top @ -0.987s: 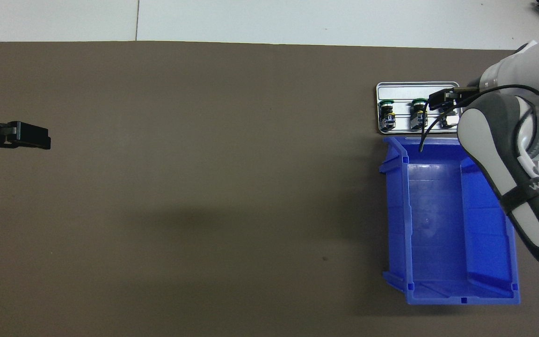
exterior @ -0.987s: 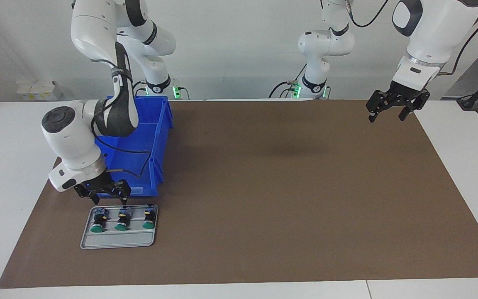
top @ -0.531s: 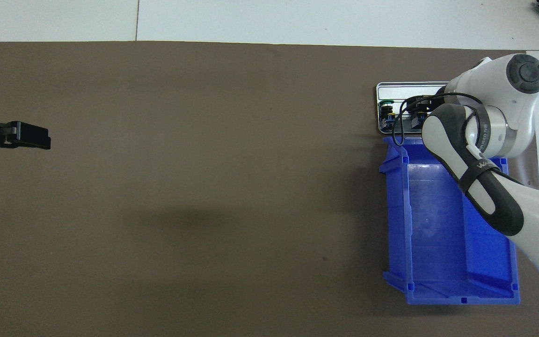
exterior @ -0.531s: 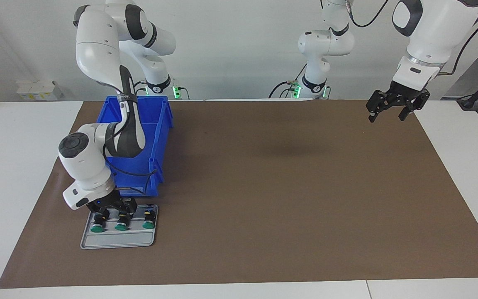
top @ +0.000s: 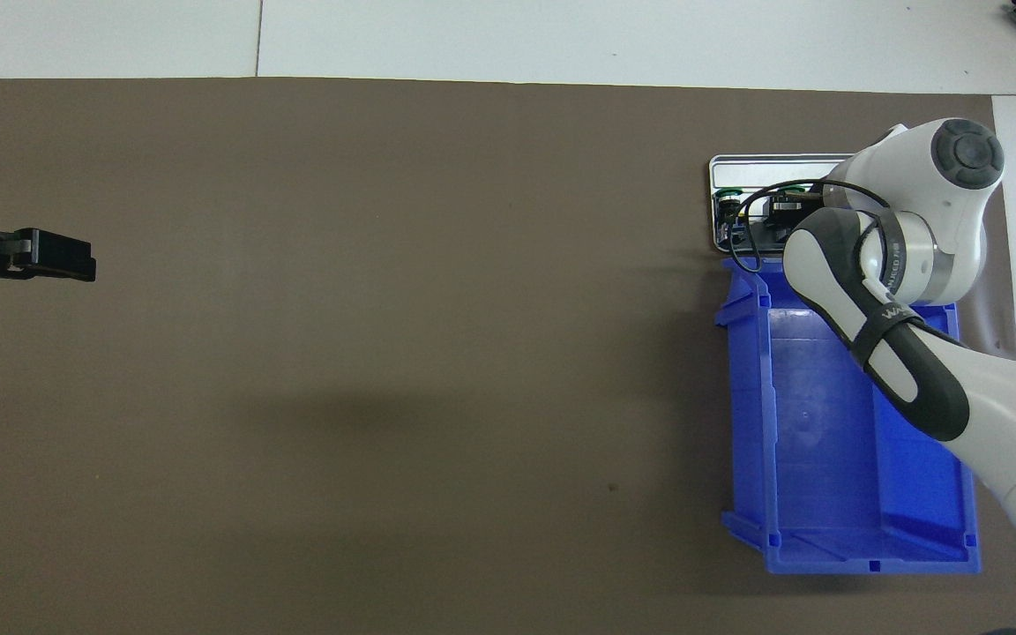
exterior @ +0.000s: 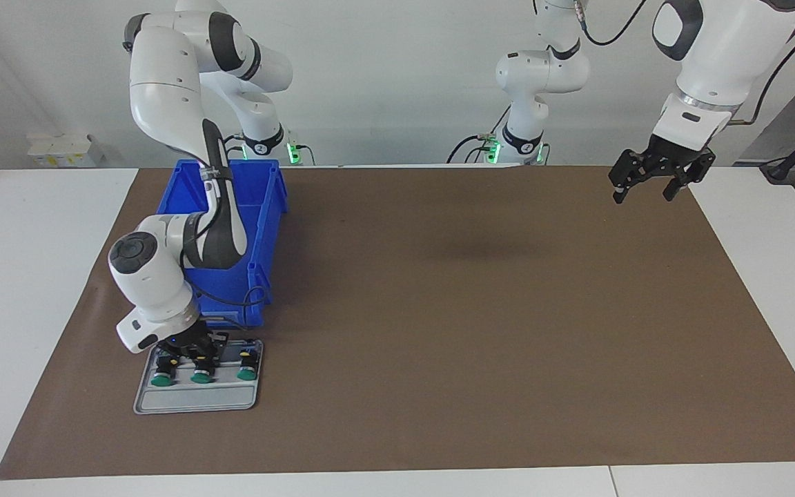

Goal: Place and press button with both arms
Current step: 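Reach the right gripper into the metal tray and grasp a button module, then carry the button module with the right gripper to the table middle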

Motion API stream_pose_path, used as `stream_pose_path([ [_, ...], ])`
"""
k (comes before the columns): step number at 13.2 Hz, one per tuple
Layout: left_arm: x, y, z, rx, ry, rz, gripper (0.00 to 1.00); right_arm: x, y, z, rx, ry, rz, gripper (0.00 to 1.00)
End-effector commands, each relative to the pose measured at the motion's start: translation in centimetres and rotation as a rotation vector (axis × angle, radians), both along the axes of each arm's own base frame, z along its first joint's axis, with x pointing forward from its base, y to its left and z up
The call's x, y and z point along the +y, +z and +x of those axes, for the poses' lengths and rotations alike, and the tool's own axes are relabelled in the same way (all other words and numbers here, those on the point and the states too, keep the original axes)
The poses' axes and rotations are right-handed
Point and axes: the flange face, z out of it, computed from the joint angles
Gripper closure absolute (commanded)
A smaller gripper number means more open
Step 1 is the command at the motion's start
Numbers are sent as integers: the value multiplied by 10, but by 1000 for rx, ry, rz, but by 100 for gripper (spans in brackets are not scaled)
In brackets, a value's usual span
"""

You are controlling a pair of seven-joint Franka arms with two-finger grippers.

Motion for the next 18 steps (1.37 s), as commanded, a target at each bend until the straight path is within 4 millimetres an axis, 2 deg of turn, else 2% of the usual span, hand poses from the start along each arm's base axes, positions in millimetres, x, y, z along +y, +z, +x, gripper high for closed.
stream_pose_path([
  [1,4,1,-9,-2,-2,18,0,1,38,-7,-22,29,0,100],
  [4,4,1,-9,-2,-2,18,0,18,91,-15,-39,50,-2,100],
  [7,3,1,-9,-2,-3,18,0,61,127,-27,-30,88,1,100],
  [12,4,1,-9,-2,-2,18,0,183,145,-52,4,70,25,100],
  [14,3,1,-9,-2,-3,18,0,248,146,-71,3,33,36,100],
  [15,3,1,-9,-2,-3,18,0,290,147,-82,-3,-7,48,100],
  [18,4,1,-9,-2,-2,18,0,367,140,-103,5,-186,99,100],
])
